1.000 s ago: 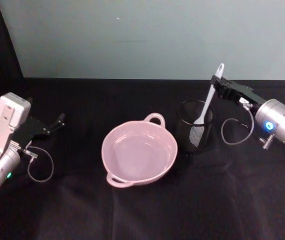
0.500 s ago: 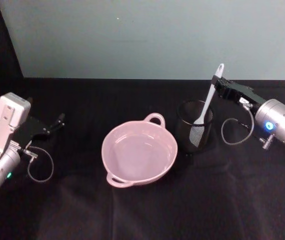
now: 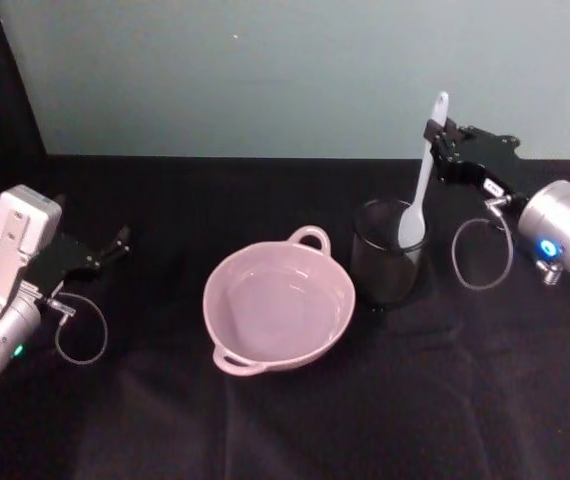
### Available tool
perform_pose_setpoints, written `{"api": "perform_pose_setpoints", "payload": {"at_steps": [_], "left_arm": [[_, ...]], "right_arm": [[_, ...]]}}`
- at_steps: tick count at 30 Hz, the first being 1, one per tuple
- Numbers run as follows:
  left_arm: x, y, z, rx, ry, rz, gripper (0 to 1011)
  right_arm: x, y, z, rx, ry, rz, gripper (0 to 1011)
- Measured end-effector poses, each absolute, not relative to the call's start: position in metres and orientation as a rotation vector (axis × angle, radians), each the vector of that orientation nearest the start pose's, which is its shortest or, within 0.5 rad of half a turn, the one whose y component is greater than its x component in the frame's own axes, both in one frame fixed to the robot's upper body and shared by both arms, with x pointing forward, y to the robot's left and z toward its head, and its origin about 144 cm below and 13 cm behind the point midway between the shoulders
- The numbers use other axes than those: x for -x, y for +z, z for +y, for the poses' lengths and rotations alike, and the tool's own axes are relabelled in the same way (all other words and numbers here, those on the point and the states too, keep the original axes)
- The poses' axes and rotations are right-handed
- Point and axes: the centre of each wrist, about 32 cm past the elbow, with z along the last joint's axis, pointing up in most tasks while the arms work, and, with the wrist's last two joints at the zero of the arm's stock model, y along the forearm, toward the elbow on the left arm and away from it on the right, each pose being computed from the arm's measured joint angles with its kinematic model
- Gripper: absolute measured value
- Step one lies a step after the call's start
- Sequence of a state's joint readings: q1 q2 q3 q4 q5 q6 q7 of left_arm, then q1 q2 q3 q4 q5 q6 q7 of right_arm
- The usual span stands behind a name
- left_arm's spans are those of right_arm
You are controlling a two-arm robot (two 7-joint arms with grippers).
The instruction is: Use the one hand to pick up the spoon and stir the clear water in the bowl.
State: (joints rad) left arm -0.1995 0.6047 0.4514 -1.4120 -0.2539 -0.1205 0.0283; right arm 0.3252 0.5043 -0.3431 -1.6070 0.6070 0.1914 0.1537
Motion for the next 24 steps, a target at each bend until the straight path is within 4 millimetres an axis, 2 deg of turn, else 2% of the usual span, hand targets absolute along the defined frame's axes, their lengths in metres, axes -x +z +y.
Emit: {"api": "perform_pose_setpoints", "payload": {"at_steps": [5,7,10,13,24], "left_arm": [[-0.489,1.140,0.310,-0.304,1.248,-0.285,1011],[-0.489,1.140,0.310,-0.304,1.248,-0.285,1011],[-0.489,1.140,0.310,-0.304,1.248,-0.285,1011],[-0.489,1.140,0.310,-0.304,1.248,-0.285,1011],[-0.489,1.140,0.310,-0.304,1.248,-0.285,1011]], "right_arm": [[-0.515,1.267,-0.267,0.018,-1.071,-0.023,110],[-0.513,1.281,-0.268,0.028,-1.050,-0.035,110],[-0.512,1.292,-0.269,0.027,-1.031,-0.031,110],[-0.513,1.311,-0.272,0.009,-0.996,0.002,110],[-0.514,1.346,-0.265,-0.034,-0.909,0.035,110]]}}
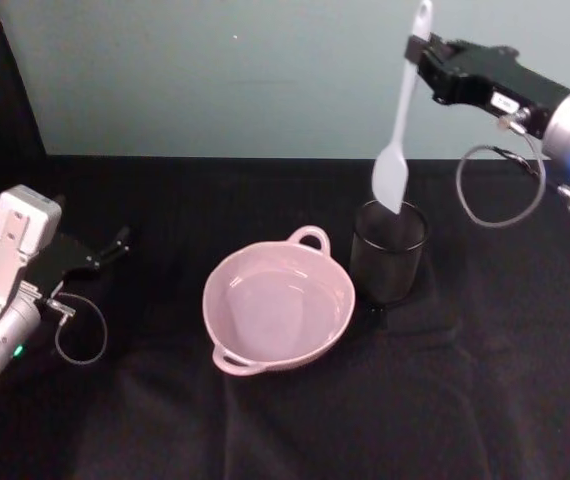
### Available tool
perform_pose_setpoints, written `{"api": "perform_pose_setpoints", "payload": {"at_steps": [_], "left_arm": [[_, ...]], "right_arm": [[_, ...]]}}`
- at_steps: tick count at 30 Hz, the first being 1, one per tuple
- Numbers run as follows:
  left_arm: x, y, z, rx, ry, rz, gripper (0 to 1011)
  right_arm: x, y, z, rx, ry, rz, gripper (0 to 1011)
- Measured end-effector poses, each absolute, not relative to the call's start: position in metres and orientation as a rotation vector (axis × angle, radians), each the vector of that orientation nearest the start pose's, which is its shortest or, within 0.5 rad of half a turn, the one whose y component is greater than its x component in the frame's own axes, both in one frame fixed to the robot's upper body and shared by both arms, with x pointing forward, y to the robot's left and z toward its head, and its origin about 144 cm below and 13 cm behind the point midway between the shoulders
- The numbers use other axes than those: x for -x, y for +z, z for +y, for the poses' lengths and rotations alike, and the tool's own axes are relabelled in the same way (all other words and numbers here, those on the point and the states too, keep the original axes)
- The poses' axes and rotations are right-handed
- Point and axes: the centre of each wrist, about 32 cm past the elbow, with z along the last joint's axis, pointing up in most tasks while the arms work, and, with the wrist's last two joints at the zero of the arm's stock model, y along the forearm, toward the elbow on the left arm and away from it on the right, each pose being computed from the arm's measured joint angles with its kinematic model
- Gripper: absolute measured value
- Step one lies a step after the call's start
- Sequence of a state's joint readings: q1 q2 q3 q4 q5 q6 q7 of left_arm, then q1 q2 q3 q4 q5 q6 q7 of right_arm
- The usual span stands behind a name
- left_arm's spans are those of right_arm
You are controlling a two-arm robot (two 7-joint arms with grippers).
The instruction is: Use the one hand to pick up the spoon and stir the clear water in the bowl.
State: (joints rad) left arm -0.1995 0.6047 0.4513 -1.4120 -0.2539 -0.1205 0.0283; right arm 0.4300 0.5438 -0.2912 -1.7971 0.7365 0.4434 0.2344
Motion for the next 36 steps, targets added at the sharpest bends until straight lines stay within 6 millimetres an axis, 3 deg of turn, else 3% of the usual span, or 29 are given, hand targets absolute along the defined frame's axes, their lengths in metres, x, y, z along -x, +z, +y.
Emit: {"api": "perform_pose_setpoints", "payload": {"at_steps": [5,10,23,36], "left_arm": [[-0.489,1.140,0.310,-0.304,1.248,-0.285,1011],[-0.489,1.140,0.310,-0.304,1.248,-0.285,1011],[-0.489,1.140,0.310,-0.304,1.248,-0.285,1011],[-0.489,1.140,0.310,-0.304,1.248,-0.285,1011]], "right_arm": [[-0.516,1.355,-0.250,-0.034,-0.836,0.017,110],[-0.521,1.351,-0.234,-0.039,-0.772,0.015,110],[-0.544,1.295,-0.207,-0.052,-0.611,-0.029,110],[-0.557,1.249,-0.199,-0.042,-0.581,-0.052,110]]}}
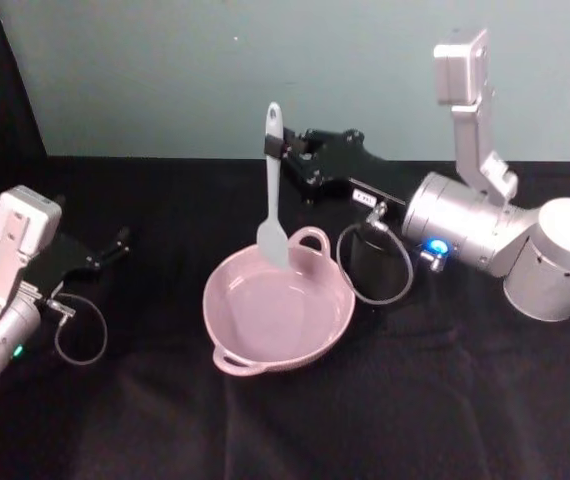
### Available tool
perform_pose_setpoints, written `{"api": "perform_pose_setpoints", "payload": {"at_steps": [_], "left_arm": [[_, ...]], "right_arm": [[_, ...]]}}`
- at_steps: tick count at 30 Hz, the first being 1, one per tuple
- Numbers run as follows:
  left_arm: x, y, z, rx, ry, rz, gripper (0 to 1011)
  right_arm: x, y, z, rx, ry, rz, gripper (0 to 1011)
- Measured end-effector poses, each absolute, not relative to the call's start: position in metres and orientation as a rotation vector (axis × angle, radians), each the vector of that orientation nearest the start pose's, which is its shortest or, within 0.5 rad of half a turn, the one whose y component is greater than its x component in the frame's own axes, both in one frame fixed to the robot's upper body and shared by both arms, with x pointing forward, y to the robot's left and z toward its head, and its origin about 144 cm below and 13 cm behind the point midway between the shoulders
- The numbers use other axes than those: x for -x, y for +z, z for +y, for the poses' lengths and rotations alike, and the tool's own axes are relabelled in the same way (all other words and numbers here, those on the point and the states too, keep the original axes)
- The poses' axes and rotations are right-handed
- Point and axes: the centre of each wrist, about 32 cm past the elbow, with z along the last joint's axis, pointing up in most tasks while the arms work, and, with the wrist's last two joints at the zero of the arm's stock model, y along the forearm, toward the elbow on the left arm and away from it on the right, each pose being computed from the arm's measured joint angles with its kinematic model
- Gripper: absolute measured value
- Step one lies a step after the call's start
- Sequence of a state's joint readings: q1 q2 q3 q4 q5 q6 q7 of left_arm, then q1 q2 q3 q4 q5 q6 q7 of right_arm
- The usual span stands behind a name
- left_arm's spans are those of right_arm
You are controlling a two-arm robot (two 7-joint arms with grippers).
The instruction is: Use the one hand to pick up the spoon and stir the clear water in the bowl.
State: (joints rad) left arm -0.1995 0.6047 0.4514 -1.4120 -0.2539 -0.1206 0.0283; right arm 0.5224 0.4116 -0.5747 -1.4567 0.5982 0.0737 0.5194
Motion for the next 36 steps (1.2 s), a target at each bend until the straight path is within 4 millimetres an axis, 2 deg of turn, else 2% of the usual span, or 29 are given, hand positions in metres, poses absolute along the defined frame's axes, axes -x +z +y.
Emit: {"api": "perform_pose_setpoints", "payload": {"at_steps": [21,36], "left_arm": [[-0.489,1.140,0.310,-0.304,1.248,-0.285,1011],[-0.489,1.140,0.310,-0.304,1.248,-0.285,1011]], "right_arm": [[-0.553,1.213,-0.190,-0.011,-0.507,-0.020,110],[-0.573,1.195,-0.186,-0.012,-0.526,-0.025,110]]}}
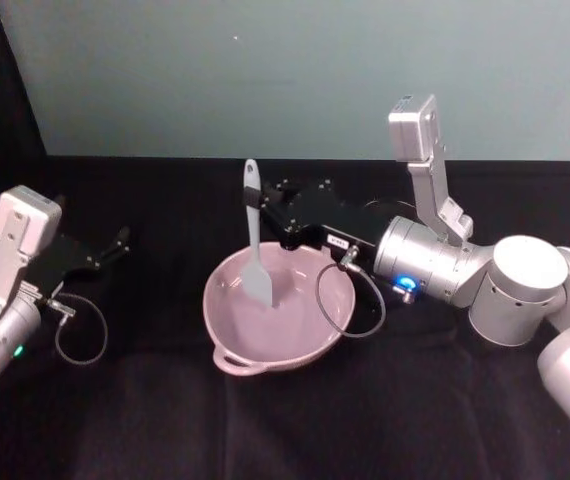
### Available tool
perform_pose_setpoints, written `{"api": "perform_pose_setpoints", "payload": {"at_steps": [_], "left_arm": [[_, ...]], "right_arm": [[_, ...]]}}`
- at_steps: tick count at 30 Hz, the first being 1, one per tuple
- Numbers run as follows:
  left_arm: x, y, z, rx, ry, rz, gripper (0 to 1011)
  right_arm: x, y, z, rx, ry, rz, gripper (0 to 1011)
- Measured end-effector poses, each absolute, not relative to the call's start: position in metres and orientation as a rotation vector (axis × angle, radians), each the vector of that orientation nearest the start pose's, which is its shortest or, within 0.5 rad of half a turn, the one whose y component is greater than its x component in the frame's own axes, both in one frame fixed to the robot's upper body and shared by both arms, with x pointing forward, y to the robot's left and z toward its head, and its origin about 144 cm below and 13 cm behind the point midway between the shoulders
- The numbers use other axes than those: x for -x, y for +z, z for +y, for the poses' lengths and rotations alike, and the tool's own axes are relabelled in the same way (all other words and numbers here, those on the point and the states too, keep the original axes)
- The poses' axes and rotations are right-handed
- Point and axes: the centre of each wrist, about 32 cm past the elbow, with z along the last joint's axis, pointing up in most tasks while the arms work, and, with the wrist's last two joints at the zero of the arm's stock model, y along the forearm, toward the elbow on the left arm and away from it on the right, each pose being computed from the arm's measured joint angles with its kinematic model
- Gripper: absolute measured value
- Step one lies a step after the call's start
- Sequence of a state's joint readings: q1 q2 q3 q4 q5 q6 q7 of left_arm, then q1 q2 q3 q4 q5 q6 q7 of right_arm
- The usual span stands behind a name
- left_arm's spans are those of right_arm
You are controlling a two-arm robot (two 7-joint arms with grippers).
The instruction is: Use the one hand to pick up the spoon and stir the clear water in the bowl.
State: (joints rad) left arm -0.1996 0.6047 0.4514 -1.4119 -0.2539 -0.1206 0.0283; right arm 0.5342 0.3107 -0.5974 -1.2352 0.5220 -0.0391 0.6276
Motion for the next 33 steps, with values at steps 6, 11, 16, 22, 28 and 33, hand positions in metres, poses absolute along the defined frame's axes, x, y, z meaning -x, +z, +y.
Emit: {"api": "perform_pose_setpoints", "payload": {"at_steps": [6,11,16,22,28,33], "left_arm": [[-0.489,1.140,0.310,-0.304,1.248,-0.285,1011],[-0.489,1.140,0.310,-0.304,1.248,-0.285,1011],[-0.489,1.140,0.310,-0.304,1.248,-0.285,1011],[-0.489,1.140,0.310,-0.304,1.248,-0.285,1011],[-0.489,1.140,0.310,-0.305,1.248,-0.285,1011],[-0.489,1.140,0.310,-0.304,1.248,-0.285,1011]], "right_arm": [[-0.574,1.193,-0.191,-0.011,-0.573,-0.038,110],[-0.571,1.196,-0.198,-0.004,-0.596,-0.060,110],[-0.563,1.199,-0.209,0.015,-0.607,-0.073,110],[-0.550,1.201,-0.217,0.027,-0.596,-0.075,110],[-0.539,1.201,-0.217,0.018,-0.572,-0.066,110],[-0.534,1.201,-0.212,0.002,-0.540,-0.052,110]]}}
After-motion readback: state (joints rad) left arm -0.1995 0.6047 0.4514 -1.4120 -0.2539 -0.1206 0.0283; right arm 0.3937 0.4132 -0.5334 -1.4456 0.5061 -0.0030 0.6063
